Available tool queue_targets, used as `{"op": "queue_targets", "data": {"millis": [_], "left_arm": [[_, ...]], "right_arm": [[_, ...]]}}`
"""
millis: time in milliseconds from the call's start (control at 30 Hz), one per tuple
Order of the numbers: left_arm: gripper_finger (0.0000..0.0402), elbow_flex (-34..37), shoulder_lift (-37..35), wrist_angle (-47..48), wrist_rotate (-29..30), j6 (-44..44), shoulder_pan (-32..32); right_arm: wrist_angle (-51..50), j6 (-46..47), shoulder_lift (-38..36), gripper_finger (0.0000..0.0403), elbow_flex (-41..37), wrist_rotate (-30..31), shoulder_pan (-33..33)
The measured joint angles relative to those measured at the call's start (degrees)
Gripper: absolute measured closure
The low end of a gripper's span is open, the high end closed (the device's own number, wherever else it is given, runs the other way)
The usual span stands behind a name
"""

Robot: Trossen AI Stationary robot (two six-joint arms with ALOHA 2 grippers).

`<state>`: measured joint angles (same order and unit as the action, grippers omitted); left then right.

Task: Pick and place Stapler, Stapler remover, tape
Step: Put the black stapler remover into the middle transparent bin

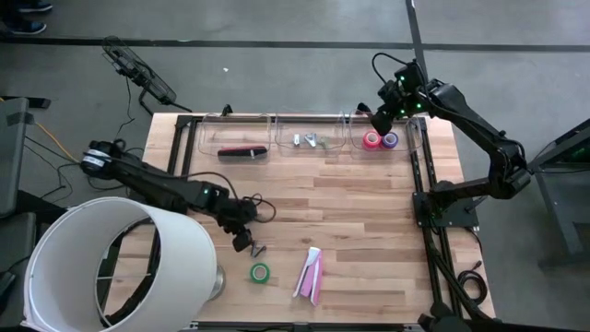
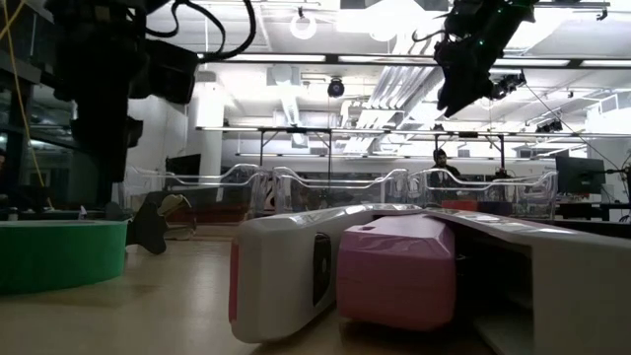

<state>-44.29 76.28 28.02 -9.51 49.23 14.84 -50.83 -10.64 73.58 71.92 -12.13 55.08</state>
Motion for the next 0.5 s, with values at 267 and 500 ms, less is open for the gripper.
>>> {"op": "queue_targets", "data": {"millis": [267, 500], "left_arm": [[0.0179, 0.00, 4.50, -2.23, -0.89, 12.55, 0.95], [0.0179, 0.00, 5.41, -7.95, -6.38, 13.70, 0.97]], "right_arm": [[0.00, 0.07, 0.02, 0.0192, 0.00, -0.45, 0.00], [0.02, 0.09, 0.02, 0.0192, 0.00, -1.50, 0.01]]}}
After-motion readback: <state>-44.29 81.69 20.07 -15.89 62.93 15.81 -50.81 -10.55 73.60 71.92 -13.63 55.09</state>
